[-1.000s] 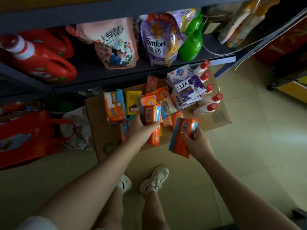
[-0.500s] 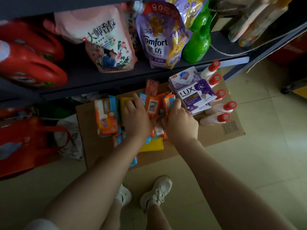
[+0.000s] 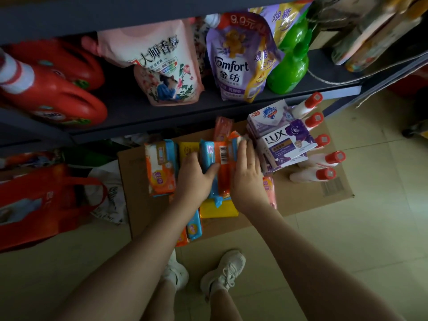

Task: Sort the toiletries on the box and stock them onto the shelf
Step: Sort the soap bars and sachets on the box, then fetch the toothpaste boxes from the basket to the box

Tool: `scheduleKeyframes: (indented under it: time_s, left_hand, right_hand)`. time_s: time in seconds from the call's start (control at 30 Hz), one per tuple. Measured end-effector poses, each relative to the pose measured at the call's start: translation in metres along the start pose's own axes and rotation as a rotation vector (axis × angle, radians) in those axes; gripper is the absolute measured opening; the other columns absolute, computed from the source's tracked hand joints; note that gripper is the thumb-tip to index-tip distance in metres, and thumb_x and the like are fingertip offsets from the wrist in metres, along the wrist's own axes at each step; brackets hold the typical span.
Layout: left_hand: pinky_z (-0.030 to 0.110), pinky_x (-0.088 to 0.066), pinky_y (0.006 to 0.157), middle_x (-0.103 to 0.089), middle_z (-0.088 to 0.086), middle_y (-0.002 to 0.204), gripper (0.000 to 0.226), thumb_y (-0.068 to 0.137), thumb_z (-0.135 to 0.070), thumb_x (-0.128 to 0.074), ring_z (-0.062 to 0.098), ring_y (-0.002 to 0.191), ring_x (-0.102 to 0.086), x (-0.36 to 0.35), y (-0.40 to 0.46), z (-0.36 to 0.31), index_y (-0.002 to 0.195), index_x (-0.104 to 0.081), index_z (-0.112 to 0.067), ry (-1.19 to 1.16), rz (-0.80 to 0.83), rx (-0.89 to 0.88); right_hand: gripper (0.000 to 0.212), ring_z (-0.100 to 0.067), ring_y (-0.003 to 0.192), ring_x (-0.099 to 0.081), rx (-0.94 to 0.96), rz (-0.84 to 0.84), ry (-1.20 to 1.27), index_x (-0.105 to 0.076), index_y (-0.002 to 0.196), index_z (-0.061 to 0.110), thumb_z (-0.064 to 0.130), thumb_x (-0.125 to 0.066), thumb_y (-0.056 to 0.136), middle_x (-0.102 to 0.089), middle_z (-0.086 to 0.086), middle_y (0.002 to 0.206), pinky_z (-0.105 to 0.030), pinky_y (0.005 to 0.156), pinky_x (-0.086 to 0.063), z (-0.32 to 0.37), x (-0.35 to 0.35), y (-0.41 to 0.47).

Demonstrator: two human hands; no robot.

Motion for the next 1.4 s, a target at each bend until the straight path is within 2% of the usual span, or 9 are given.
scheduleKeyframes:
  time_s: [0.2, 0.37, 0.5, 0.63, 0.8, 0.93, 1.1, 1.2, 1.4]
  left_hand:
    - [0.028, -0.046, 0.080, -0.059, 0.004, 0.112, 0.043, 0.090, -0.038, -0.055, 0.018, 0.102, -0.057, 0.011, 0.000, 0.020, 0.122, -0.053, -0.011, -0.091, -0.079, 0.051]
    - [0.028, -0.044, 0.082, -0.056, 0.004, 0.120, 0.041, 0.092, -0.036, -0.053, 0.021, 0.109, -0.056, 0.012, -0.001, 0.011, 0.126, -0.047, -0.013, 0.047, 0.098, 0.049]
    - [0.030, -0.041, 0.091, -0.052, 0.007, 0.127, 0.039, 0.094, -0.030, -0.052, 0.023, 0.116, -0.052, 0.008, -0.005, 0.003, 0.128, -0.046, -0.013, 0.153, 0.213, -0.001]
    - [0.033, -0.041, 0.101, -0.052, 0.005, 0.133, 0.043, 0.094, -0.025, -0.052, 0.022, 0.122, -0.050, 0.006, -0.011, 0.006, 0.134, -0.044, -0.015, -0.001, 0.284, 0.006]
    - [0.028, -0.035, 0.103, -0.043, 0.006, 0.140, 0.047, 0.094, -0.014, -0.050, 0.021, 0.128, -0.042, 0.052, -0.042, 0.029, 0.139, -0.039, -0.014, 0.016, -0.006, -0.140]
    - [0.027, -0.045, 0.087, -0.050, 0.005, 0.128, 0.043, 0.092, -0.012, -0.052, 0.017, 0.111, -0.054, 0.111, -0.057, 0.045, 0.135, -0.044, -0.014, 0.030, -0.009, -0.163]
    - [0.030, -0.048, 0.086, -0.049, 0.008, 0.123, 0.037, 0.092, -0.005, -0.051, 0.020, 0.102, -0.059, 0.211, -0.068, 0.020, 0.128, -0.049, -0.007, 0.007, -0.151, -0.247]
    - [0.032, -0.049, 0.085, -0.049, 0.008, 0.121, 0.037, 0.091, -0.006, -0.052, 0.018, 0.097, -0.057, 0.270, -0.075, 0.000, 0.127, -0.050, -0.008, 0.032, -0.281, -0.368]
    - [0.019, -0.037, 0.097, -0.042, 0.008, 0.136, 0.043, 0.091, -0.010, -0.054, 0.019, 0.121, -0.045, 0.363, -0.066, -0.014, 0.133, -0.045, -0.010, 0.128, -0.412, -0.487]
  right_hand:
    - [0.074, -0.021, 0.146, 0.007, -0.092, -0.023, -0.023, 0.013, 0.148, 0.018, 0.010, -0.036, 0.093, 0.012, -0.003, 0.158, -0.037, 0.117, 0.001, 0.011, -0.009, 0.005]
    - [0.071, -0.024, 0.145, 0.009, -0.076, 0.067, -0.094, 0.004, 0.150, 0.023, 0.020, -0.039, 0.095, 0.012, -0.002, 0.158, -0.039, 0.116, 0.004, 0.005, -0.010, 0.005]
    - [0.053, -0.029, 0.144, -0.011, -0.018, 0.083, 0.109, -0.025, 0.148, 0.017, 0.026, -0.034, 0.097, -0.009, -0.008, 0.158, -0.040, 0.117, -0.014, -0.002, 0.007, 0.003]
    - [0.059, -0.030, 0.144, -0.015, 0.055, 0.146, 0.002, -0.017, 0.150, 0.019, 0.020, -0.043, 0.097, -0.007, -0.007, 0.159, -0.039, 0.115, -0.019, 0.000, 0.013, -0.011]
    - [0.059, -0.025, 0.145, -0.014, 0.154, 0.171, 0.028, -0.020, 0.149, 0.016, 0.014, -0.045, 0.095, -0.010, -0.006, 0.158, -0.034, 0.114, -0.020, 0.028, 0.016, -0.029]
    - [0.044, -0.028, 0.139, -0.029, 0.166, 0.102, 0.150, -0.042, 0.138, 0.009, 0.011, -0.047, 0.094, -0.026, -0.010, 0.153, -0.034, 0.109, -0.030, 0.069, 0.045, -0.035]
    - [0.023, -0.031, 0.104, -0.057, 0.345, -0.016, 0.224, -0.063, 0.109, 0.002, 0.001, -0.051, 0.089, -0.061, -0.015, 0.112, -0.016, 0.077, -0.033, 0.151, 0.101, -0.033]
    - [0.022, -0.026, 0.096, -0.058, 0.467, -0.024, 0.279, -0.064, 0.107, 0.003, 0.002, -0.049, 0.091, -0.062, -0.010, 0.101, -0.018, 0.076, -0.036, 0.211, 0.121, -0.037]
    - [0.027, -0.025, 0.104, -0.056, 0.561, -0.142, 0.359, -0.057, 0.117, 0.006, 0.004, -0.048, 0.092, -0.059, -0.011, 0.114, -0.028, 0.083, -0.044, 0.314, 0.133, -0.025]
Point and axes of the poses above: each hand's wrist, its own y-axis towards the middle knuckle, its own x-axis out of the back of the hand, z = x × y, the point moved 3 cm from there along y, towards the middle knuckle
